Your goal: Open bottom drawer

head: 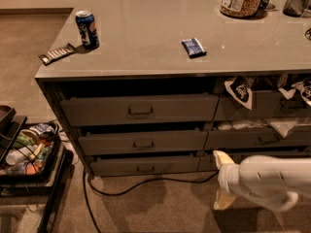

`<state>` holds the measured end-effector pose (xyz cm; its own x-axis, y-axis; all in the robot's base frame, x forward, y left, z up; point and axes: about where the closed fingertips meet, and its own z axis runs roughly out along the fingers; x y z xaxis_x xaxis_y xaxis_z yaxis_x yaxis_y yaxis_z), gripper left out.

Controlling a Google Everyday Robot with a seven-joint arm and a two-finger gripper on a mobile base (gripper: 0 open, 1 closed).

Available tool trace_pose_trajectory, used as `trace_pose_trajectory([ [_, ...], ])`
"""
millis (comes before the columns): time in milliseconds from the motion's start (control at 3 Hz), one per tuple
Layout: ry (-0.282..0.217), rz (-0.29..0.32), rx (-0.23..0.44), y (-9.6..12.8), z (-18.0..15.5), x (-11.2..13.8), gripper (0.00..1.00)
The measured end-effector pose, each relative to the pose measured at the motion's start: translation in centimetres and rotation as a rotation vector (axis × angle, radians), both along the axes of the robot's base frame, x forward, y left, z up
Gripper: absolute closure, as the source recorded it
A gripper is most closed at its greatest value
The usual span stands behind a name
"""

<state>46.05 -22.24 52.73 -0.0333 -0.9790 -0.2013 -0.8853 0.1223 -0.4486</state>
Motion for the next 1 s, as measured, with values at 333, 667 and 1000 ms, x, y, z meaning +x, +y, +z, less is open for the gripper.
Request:
trace_pose_trajectory([
  [333, 0.069, 0.223, -0.001, -0.5, -4.0, 1.2, 0.00],
  [667, 0.107, 0.329, 0.128, -1.2, -8.2, 0.2, 0.00],
  [1000, 0.132, 0.349, 0.201, -0.9, -10.2, 0.5, 0.00],
])
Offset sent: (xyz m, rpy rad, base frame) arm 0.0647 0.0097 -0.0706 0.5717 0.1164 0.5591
